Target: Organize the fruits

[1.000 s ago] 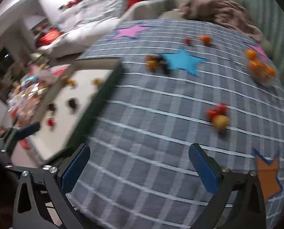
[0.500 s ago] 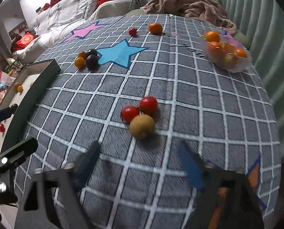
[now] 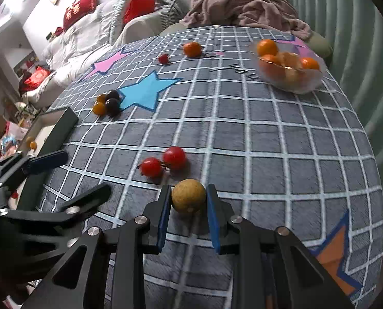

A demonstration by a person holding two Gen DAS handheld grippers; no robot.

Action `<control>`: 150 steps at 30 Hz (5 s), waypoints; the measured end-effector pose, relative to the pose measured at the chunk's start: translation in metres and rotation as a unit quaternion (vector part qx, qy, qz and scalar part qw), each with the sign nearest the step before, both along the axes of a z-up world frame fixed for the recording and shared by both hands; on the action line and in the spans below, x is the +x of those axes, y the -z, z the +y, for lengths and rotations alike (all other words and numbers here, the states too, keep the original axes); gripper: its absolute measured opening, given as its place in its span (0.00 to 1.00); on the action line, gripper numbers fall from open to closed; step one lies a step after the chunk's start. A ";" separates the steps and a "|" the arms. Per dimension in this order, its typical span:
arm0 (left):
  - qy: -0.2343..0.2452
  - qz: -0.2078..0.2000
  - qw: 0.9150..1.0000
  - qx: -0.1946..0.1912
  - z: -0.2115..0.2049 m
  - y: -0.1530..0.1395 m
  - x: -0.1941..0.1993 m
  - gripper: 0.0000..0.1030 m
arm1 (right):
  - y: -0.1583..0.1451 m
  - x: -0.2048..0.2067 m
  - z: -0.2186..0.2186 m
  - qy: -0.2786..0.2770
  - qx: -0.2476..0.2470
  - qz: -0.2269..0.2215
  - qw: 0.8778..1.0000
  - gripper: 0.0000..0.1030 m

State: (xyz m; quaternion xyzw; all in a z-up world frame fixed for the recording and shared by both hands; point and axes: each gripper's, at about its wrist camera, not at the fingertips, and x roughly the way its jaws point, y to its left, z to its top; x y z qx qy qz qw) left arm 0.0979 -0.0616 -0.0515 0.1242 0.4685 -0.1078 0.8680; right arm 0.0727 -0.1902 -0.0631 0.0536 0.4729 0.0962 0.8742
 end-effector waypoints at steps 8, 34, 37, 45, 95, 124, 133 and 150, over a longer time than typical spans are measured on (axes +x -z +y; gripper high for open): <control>0.033 0.011 0.999 -0.016 -0.027 0.011 0.010 0.76 | -0.007 -0.010 -0.024 0.018 0.024 -0.003 1.000 0.28; -0.013 -0.001 0.997 -0.081 0.027 -0.024 -0.014 0.21 | -0.048 -0.014 0.010 -0.012 0.047 -0.019 0.999 0.29; -0.042 -0.013 0.996 -0.079 0.060 -0.038 -0.023 0.21 | -0.058 -0.010 0.041 -0.041 0.050 -0.023 0.998 0.29; -0.147 -0.031 0.987 -0.055 0.164 -0.047 -0.041 0.21 | -0.065 -0.002 0.146 -0.137 0.058 -0.010 0.989 0.29; -0.264 0.011 0.964 -0.028 0.272 -0.007 -0.044 1.00 | -0.051 0.021 0.291 -0.213 -0.034 0.043 0.976 1.00; -0.273 -0.018 0.962 -0.011 0.277 -0.040 -0.095 1.00 | -0.082 -0.014 0.298 -0.227 -0.073 0.026 0.971 1.00; -0.267 -0.019 0.964 -0.010 0.274 -0.042 -0.102 1.00 | -0.082 -0.017 0.298 -0.227 -0.074 0.026 0.971 1.00; -0.269 -0.019 0.963 -0.015 0.273 -0.042 -0.108 1.00 | -0.082 -0.021 0.297 -0.228 -0.075 0.027 0.970 1.00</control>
